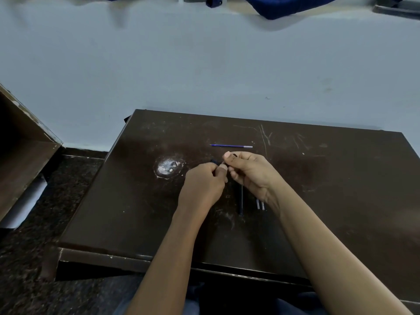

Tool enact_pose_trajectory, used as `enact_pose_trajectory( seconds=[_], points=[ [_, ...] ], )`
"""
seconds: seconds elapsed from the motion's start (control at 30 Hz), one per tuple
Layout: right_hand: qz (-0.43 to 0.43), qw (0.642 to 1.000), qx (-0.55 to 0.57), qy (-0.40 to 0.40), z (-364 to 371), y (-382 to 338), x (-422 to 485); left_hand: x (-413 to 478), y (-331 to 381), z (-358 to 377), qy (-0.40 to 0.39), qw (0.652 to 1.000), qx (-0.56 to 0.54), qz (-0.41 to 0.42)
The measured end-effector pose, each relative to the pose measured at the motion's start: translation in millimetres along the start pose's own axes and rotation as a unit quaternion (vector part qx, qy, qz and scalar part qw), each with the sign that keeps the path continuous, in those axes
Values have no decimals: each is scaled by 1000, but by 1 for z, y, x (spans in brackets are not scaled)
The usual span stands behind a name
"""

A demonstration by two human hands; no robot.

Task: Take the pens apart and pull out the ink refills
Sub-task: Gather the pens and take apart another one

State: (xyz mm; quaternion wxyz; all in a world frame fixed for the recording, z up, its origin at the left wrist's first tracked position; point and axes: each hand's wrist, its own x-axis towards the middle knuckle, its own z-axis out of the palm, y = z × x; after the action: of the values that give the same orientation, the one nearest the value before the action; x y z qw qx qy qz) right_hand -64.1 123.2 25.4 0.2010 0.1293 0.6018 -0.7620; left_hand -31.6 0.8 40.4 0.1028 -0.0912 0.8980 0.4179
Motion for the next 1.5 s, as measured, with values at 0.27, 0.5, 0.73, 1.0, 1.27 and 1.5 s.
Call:
enact_pose_trajectory(
  seconds=[0.27,0.5,0.73,1.0,1.27,1.5],
  points=[
    [-32,999,39,-20,-4,-6,-1,1,-1,0,54,997,19,55],
    [-35,998,41,-29,-4,-5,-1,1,-2,1,40,998,11,54],
    [-40,996,66,-43,-3,-6,-2,2,-2,2,18,998,-30,60],
    [-45,994,87,-38,-6,-8,-2,1,-2,4,-25,997,-54,57],
    [-56,997,24,48,-17,-4,6,3,-4,-2,-52,998,30,-10],
    [-50,888,-453,64,-33,18,10,7,-11,-5,31,997,-9,-70]
  ],
)
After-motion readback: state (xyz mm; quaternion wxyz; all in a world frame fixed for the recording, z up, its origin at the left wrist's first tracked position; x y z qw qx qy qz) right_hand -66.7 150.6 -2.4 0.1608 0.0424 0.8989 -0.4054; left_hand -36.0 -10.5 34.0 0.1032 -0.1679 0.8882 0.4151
